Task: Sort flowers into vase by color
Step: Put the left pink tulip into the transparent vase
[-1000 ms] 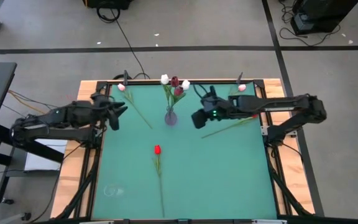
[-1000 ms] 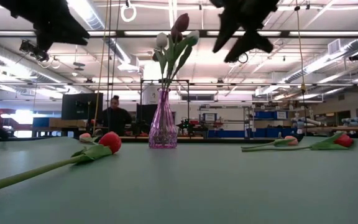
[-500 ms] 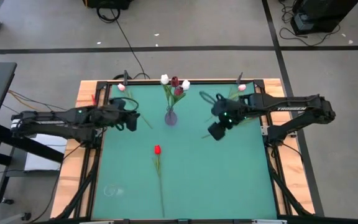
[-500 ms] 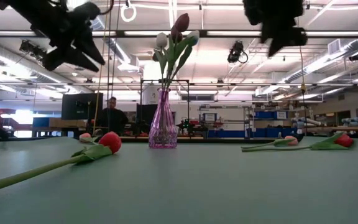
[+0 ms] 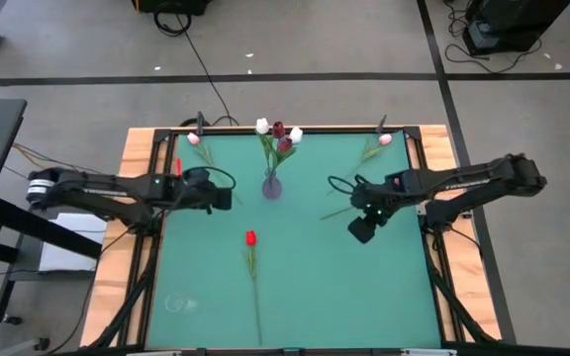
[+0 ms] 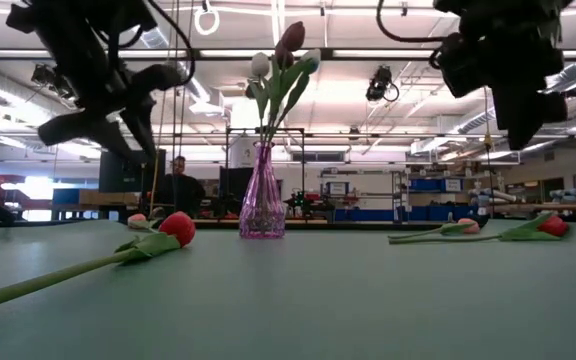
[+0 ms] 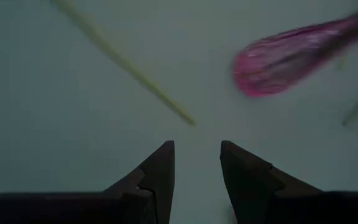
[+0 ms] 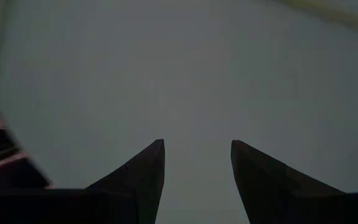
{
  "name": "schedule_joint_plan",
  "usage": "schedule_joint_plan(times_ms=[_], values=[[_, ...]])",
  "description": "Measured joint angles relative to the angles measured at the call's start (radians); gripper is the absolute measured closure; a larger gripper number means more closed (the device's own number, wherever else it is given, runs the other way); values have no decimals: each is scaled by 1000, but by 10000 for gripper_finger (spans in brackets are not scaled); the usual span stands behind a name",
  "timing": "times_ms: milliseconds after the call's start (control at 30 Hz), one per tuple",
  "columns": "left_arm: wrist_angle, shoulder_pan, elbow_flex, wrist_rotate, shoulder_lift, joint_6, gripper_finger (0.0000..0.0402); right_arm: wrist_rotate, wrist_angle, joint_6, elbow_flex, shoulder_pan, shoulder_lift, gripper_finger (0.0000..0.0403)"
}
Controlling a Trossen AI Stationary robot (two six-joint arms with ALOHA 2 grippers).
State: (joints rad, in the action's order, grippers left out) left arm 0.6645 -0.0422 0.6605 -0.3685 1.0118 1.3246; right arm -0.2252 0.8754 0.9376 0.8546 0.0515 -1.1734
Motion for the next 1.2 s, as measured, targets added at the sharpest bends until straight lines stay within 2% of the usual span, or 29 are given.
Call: schedule_joint_plan(times_ms=[100, 233, 367, 533, 667, 1000, 1200], values=[[25, -1, 0, 6, 31, 83, 267, -30, -169, 58, -74, 26, 42, 211], [21, -43, 0, 8, 69, 136, 267, -4, -319, 91, -123, 52, 84, 211], [3, -130, 0, 12, 117, 139, 267, 24, -317, 89, -125, 58, 109, 211], [-7, -313, 0, 106, 182, 128, 267, 42, -313, 80, -125, 56, 140, 211], [-27, -429, 0, 113, 213, 127, 267, 49, -310, 74, -125, 56, 155, 211], [-177, -623, 1, 117, 319, 94, 267, 75, -296, 65, -125, 56, 154, 211], [-294, -673, 0, 137, 426, 97, 267, 69, -290, 56, -125, 56, 154, 211]])
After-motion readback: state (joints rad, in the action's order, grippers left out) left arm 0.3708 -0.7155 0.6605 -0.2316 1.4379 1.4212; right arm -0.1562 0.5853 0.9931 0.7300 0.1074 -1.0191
